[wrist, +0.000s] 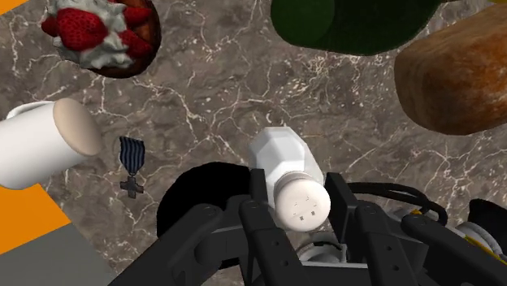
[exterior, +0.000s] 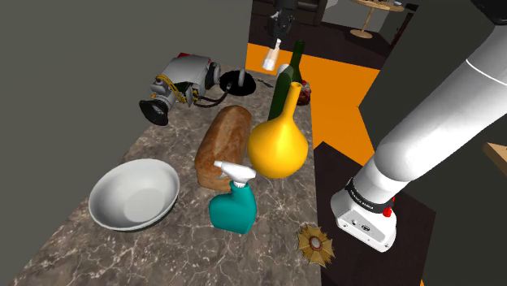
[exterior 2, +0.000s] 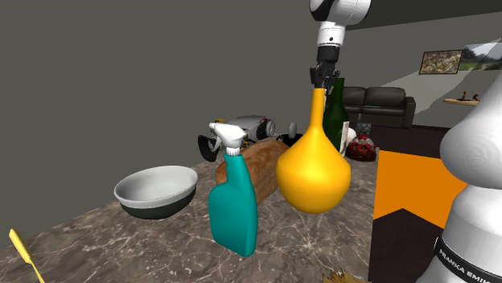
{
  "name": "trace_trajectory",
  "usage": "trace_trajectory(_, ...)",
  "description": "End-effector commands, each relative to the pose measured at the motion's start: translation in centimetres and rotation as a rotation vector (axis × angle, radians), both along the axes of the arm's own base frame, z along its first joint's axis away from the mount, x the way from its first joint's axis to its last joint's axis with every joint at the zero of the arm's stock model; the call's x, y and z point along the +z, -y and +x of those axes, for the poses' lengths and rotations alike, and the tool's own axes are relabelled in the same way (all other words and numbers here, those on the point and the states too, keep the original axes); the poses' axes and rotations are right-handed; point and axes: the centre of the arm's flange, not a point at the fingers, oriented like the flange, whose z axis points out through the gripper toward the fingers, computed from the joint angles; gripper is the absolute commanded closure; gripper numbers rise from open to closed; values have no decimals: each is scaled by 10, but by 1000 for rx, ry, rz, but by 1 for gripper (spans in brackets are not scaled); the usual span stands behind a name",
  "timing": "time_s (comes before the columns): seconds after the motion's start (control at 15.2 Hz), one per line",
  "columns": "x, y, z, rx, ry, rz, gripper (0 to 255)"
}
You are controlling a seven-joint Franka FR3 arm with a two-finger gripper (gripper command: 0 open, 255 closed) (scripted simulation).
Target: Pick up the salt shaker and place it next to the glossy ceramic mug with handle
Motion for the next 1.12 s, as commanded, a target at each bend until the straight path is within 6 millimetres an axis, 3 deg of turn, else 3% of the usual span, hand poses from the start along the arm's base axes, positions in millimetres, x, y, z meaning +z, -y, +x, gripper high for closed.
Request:
trace_trajectory(0.0,-1,29,-1,2,0,0,255)
trace_trajectory(1.06,0,241,-6,2,0,0,255)
